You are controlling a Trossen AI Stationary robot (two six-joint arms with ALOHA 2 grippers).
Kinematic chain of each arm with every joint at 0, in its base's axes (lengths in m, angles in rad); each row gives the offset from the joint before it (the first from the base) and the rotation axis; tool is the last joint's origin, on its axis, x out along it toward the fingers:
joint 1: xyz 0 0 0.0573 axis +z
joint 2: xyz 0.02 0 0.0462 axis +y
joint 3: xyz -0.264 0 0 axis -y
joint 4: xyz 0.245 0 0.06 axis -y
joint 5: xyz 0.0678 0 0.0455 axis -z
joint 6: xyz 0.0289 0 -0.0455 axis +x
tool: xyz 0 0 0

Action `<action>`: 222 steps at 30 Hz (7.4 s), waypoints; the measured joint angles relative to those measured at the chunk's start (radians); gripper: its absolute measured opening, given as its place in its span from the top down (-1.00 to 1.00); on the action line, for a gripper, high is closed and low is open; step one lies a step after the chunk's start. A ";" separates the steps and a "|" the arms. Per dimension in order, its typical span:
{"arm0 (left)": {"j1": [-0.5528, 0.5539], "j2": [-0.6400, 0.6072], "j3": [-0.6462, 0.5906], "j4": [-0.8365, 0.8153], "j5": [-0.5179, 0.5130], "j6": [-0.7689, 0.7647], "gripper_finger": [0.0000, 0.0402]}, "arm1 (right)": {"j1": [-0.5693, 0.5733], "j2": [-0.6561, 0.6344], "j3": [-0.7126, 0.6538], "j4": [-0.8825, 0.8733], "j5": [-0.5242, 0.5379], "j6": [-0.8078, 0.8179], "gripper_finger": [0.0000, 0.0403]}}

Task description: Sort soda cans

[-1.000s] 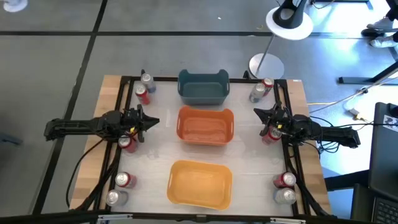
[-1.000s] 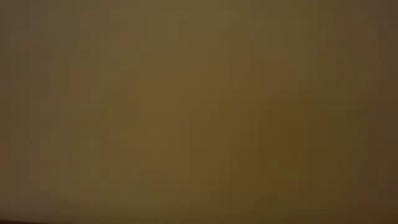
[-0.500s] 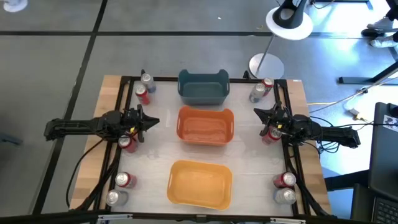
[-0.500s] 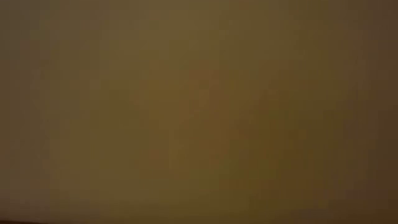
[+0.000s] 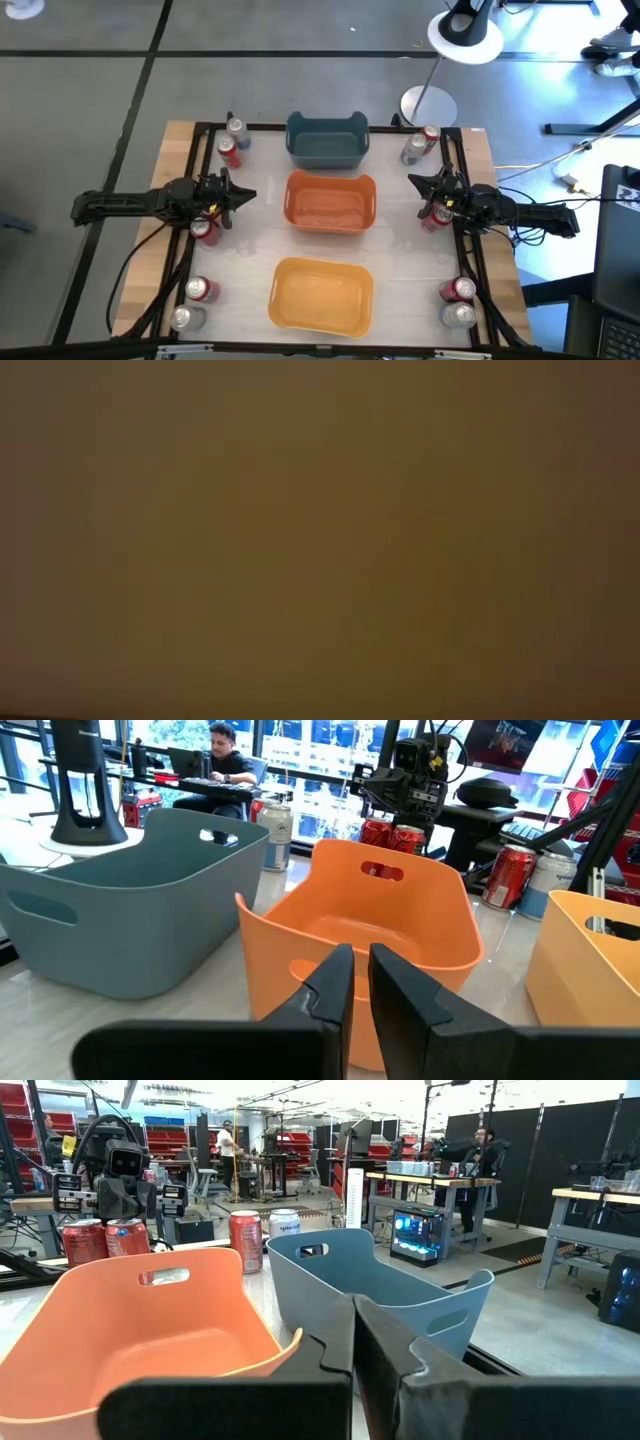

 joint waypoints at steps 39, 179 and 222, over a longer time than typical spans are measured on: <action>0.537 0.825 0.962 -0.198 -0.577 0.226 0.86 | 0.000 0.000 -0.001 0.170 0.331 0.073 0.97; 0.916 1.511 1.160 -0.862 -0.108 -0.089 -0.56 | 0.000 0.000 0.001 0.009 0.309 0.130 0.97; 0.774 1.447 1.650 -1.069 0.031 -0.121 -0.41 | 0.000 0.000 0.000 0.005 0.308 0.130 0.97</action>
